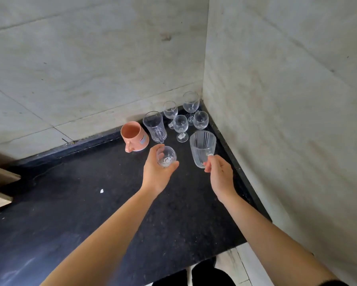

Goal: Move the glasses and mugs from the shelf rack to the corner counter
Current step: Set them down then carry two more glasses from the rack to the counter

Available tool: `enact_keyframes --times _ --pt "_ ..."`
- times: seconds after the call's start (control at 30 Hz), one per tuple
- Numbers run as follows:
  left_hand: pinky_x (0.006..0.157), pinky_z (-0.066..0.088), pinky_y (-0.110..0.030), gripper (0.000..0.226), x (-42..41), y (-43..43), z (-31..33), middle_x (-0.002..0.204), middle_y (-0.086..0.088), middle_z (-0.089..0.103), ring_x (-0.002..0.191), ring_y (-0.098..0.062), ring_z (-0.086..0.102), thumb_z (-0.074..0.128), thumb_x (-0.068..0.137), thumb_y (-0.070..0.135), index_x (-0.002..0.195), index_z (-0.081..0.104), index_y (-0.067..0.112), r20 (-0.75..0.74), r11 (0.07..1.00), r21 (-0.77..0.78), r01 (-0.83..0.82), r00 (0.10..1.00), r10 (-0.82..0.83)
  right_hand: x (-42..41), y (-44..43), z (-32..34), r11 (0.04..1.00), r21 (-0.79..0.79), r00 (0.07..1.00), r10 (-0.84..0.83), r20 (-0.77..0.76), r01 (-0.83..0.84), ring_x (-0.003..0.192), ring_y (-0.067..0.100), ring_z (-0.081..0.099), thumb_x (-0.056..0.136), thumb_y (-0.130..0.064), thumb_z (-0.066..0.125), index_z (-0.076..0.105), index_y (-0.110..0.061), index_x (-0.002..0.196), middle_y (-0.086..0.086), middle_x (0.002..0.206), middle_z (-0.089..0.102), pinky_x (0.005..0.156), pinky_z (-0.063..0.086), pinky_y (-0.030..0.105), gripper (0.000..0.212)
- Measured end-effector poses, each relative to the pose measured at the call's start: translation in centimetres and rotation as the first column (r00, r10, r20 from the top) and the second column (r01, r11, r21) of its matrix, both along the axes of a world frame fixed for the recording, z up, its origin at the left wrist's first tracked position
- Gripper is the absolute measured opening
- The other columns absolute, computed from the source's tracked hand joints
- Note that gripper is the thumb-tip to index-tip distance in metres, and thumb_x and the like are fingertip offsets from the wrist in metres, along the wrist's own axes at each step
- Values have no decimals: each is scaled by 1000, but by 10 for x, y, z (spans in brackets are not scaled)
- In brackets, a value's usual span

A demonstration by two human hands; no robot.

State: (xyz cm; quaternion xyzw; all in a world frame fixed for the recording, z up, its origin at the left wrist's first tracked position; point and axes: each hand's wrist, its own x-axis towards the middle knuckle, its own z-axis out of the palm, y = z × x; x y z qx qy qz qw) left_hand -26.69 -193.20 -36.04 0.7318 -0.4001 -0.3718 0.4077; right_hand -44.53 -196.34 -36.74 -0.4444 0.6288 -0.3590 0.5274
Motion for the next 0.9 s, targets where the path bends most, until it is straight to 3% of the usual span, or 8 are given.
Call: enact_keyframes --times 0.2,0.47,0.53,0.67,0.8,0.9 --pt "103 50 -41 63 0 -54 -52 127 8 61 121 -11 57 81 77 18 130 49 24 -22 998 21 56 998 -56 7 -37 -49 993 48 994 -110 -20 111 73 19 47 97 -17 47 46 -7 66 14 75 53 62 37 27 33" --pt "104 48 -38 63 -5 -91 -81 129 8 60 121 -10 57 80 79 22 134 48 21 -34 994 0 106 994 -106 13 -56 -80 989 -5 988 -148 -35 148 70 10 49 89 -27 45 45 -10 64 10 72 52 61 37 24 31" --pt "104 49 -39 64 -7 -97 -82 125 15 60 121 -8 56 79 80 22 135 47 22 -37 993 -12 121 992 -121 15 -59 -87 989 -18 988 -149 -42 148 68 9 47 93 -23 47 44 -13 62 7 69 51 62 36 26 33" --pt "102 50 -39 65 -10 -105 -84 117 29 53 121 -4 55 79 82 23 138 45 26 -31 990 -17 141 989 -141 17 -65 -94 990 -54 990 -135 -42 132 63 9 44 94 -20 47 45 -9 63 5 65 48 57 34 17 33" --pt "101 51 -37 66 -10 -105 -89 122 22 54 115 6 55 78 83 29 138 42 32 -21 989 -13 147 989 -147 14 -67 -101 992 -83 991 -101 -83 94 65 10 45 93 -24 46 49 0 69 15 68 49 63 38 26 34" --pt "101 51 -37 68 -12 -102 -91 128 14 57 116 2 56 76 85 30 142 39 31 4 988 -21 152 988 -152 14 -67 -98 994 -98 984 -67 -164 52 65 2 43 93 -25 44 46 -7 67 3 74 48 61 36 14 31"
